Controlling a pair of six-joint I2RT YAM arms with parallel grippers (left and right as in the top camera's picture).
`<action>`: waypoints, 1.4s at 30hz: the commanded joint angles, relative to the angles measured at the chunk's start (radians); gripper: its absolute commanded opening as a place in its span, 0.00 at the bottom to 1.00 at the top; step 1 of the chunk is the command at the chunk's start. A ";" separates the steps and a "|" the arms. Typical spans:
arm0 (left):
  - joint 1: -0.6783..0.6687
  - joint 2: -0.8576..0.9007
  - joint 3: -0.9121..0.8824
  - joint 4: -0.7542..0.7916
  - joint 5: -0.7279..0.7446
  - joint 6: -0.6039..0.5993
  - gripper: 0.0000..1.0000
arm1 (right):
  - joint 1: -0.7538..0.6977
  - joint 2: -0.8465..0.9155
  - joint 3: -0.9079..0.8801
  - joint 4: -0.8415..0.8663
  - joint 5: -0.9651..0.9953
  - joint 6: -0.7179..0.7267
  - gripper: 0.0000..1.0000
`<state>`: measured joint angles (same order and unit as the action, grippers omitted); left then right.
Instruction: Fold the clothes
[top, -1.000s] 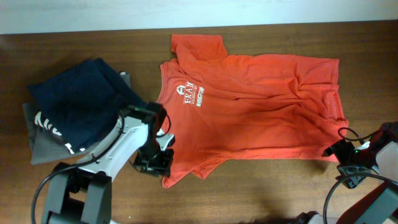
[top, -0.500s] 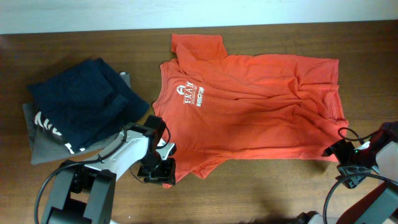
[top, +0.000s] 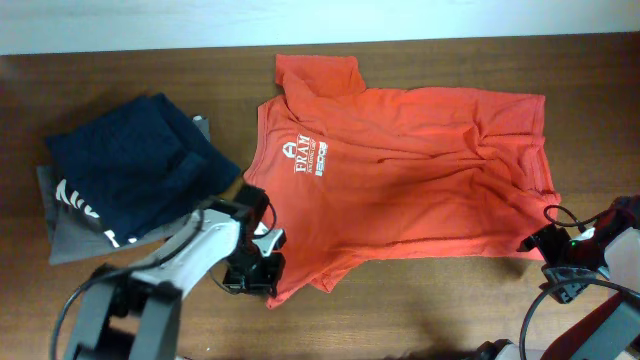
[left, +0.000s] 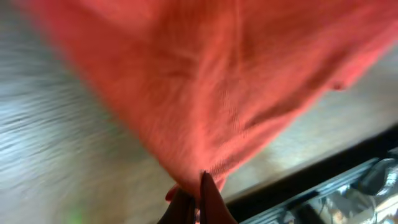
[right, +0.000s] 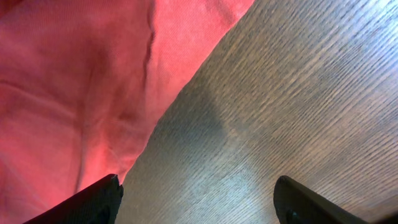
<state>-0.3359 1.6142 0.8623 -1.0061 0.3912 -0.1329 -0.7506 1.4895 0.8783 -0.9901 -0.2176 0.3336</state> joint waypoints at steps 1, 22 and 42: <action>0.061 -0.132 0.055 -0.017 0.011 -0.009 0.01 | -0.005 -0.010 -0.005 0.014 0.031 0.044 0.82; 0.202 -0.385 0.070 -0.128 -0.126 -0.008 0.01 | -0.048 0.082 -0.005 0.042 0.151 0.135 0.81; 0.202 -0.385 0.070 -0.106 -0.126 -0.009 0.00 | -0.049 0.082 -0.191 0.195 0.204 0.199 0.64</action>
<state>-0.1379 1.2453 0.9257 -1.1107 0.2790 -0.1329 -0.7971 1.5509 0.7300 -0.8074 -0.0528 0.5102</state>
